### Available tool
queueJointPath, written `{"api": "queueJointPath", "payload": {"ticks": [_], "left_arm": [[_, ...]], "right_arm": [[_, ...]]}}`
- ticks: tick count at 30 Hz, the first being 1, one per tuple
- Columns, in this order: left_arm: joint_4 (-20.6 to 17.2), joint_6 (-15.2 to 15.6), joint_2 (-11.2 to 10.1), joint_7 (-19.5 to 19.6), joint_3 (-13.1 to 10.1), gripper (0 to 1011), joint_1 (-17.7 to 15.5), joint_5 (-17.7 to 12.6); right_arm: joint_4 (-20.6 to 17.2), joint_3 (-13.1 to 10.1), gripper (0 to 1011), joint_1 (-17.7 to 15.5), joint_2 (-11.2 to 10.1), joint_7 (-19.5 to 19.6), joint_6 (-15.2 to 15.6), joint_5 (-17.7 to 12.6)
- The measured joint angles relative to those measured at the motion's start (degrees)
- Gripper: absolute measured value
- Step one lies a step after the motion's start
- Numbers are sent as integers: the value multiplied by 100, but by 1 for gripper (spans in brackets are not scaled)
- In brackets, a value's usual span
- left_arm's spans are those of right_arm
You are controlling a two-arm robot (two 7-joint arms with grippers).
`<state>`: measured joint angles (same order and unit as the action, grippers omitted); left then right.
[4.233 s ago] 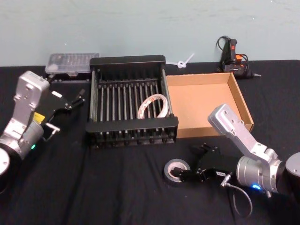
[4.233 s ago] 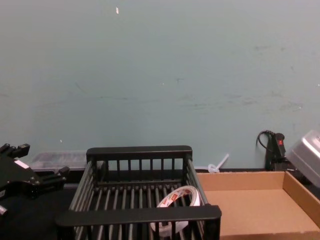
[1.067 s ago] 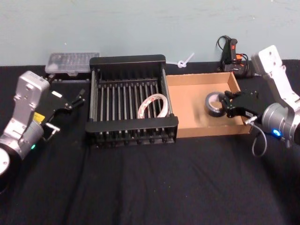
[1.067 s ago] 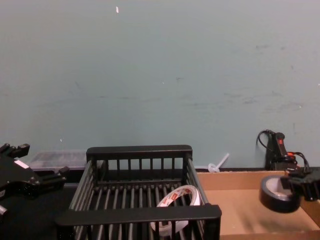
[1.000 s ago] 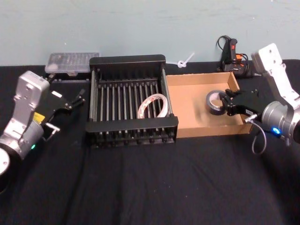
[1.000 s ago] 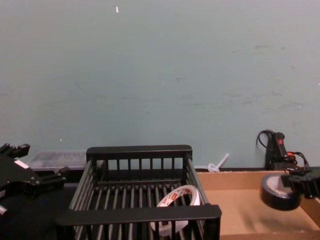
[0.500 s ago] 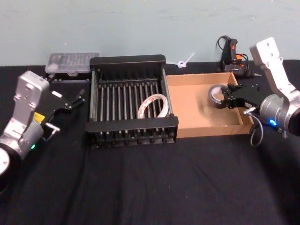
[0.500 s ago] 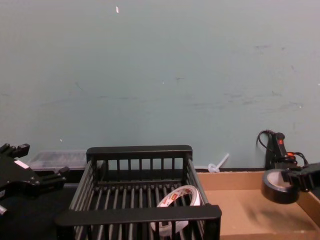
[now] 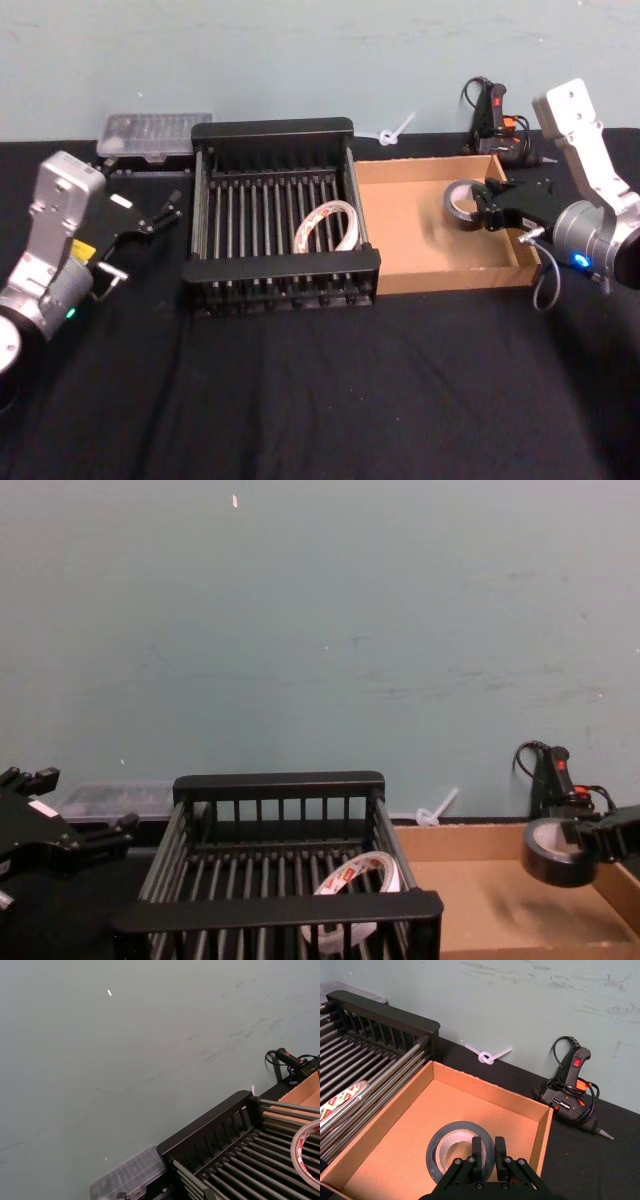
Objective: Pick up the white tape and place it into the black box , Pick up the silver tape and place it into the brown box.
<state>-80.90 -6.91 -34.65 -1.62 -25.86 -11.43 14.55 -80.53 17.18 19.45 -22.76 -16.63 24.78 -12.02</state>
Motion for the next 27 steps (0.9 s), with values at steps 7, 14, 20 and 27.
{"api": "queueJointPath", "payload": {"ticks": [7,14,20,27], "left_arm": [[0,0,0,0,0,1001,0,0],[0,0,0,0,0,1001,0,0],[0,0,0,0,0,1001,0,0],[0,0,0,0,0,1001,0,0]], "right_arm": [[1,5,158,4,-3,0,0,-1],[1,9,158,6,-6,2,-2,-1],[1,9,158,6,-7,3,-5,-1],[0,9,227,6,-7,3,-8,-2]]}}
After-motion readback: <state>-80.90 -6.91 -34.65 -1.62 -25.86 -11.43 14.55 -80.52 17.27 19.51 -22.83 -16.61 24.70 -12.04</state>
